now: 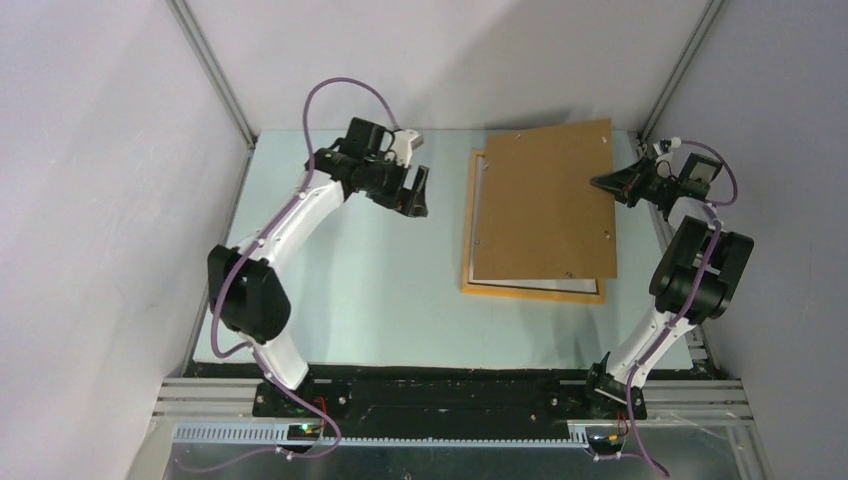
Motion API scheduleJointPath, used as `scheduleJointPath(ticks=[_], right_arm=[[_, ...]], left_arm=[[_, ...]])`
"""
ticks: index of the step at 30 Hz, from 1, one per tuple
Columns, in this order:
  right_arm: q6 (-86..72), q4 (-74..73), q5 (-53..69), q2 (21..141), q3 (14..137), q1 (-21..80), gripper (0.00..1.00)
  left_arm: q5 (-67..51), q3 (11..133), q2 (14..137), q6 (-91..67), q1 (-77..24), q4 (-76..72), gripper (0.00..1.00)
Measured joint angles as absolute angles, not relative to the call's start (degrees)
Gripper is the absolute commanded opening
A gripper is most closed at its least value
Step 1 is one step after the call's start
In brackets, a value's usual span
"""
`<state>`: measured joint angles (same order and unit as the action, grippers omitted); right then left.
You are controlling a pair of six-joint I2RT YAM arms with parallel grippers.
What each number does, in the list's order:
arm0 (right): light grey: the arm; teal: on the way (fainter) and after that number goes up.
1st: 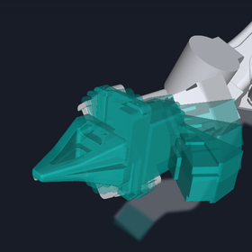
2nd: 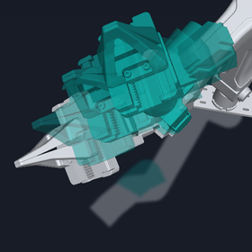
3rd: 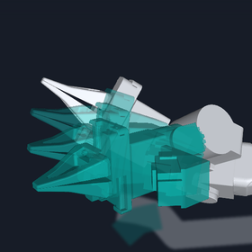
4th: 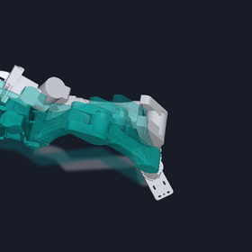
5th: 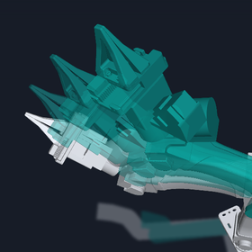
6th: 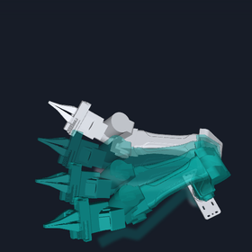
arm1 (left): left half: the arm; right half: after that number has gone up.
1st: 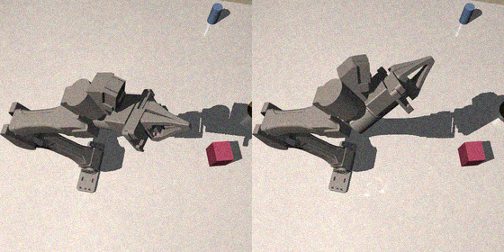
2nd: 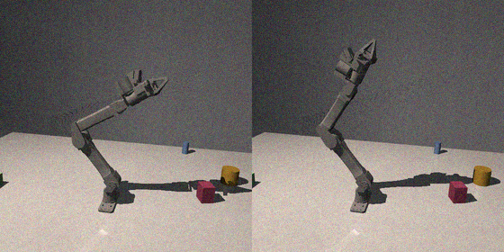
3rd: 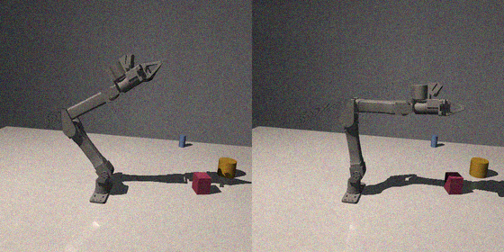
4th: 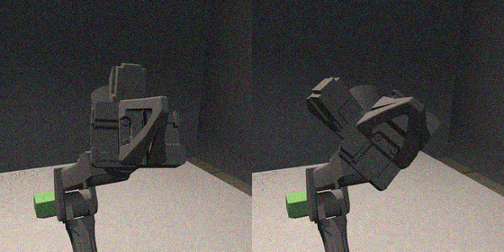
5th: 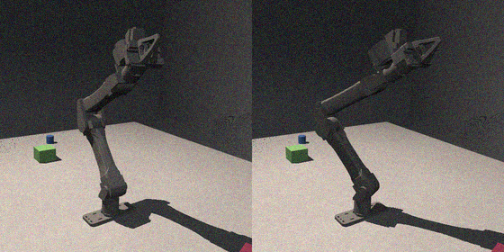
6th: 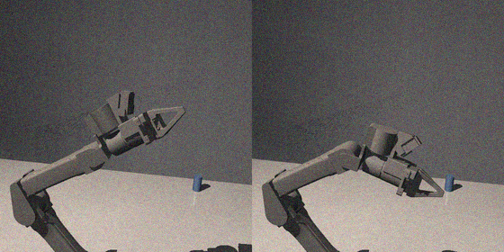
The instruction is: Put the photo into the frame
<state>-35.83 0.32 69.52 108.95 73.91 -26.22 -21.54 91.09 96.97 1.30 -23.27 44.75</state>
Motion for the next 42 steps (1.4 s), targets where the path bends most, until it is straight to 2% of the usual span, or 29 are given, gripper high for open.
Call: scheduleJointPath(ticks=[6, 15, 42], right_arm=[[-39.09, 3.01, 70.72, 104.2, 71.77, -24.71, 0.0], [-42.74, 5.56, 71.44, 100.57, 70.3, -23.79, 0.0], [-44.56, 6.57, 71.42, 98.78, 68.99, -23.9, 0.0]], left_arm=[[-21.08, 97.17, 103.42, -0.45, -30.11, 44.05, 0.91], [-20.99, 99.15, 109.38, -3.29, -37.17, 44.01, 0.91], [-24.47, 101.27, 113.32, -6.26, -42.76, 43.4, 0.91]])
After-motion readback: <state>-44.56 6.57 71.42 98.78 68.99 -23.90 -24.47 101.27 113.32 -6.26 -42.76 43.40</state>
